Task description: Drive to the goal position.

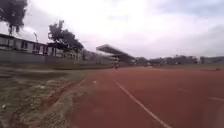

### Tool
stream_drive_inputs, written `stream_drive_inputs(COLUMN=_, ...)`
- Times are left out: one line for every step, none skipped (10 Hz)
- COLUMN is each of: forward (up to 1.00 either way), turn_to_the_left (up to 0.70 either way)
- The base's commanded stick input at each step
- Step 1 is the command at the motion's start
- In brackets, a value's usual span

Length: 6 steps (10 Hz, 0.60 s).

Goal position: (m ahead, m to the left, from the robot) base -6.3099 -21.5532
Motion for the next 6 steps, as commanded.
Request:
stream_drive_inputs(forward=0.70, turn_to_the_left=0.00)
stream_drive_inputs(forward=0.70, turn_to_the_left=0.00)
stream_drive_inputs(forward=0.70, turn_to_the_left=0.00)
stream_drive_inputs(forward=0.70, turn_to_the_left=0.00)
stream_drive_inputs(forward=0.70, turn_to_the_left=0.00)
stream_drive_inputs(forward=0.70, turn_to_the_left=0.00)
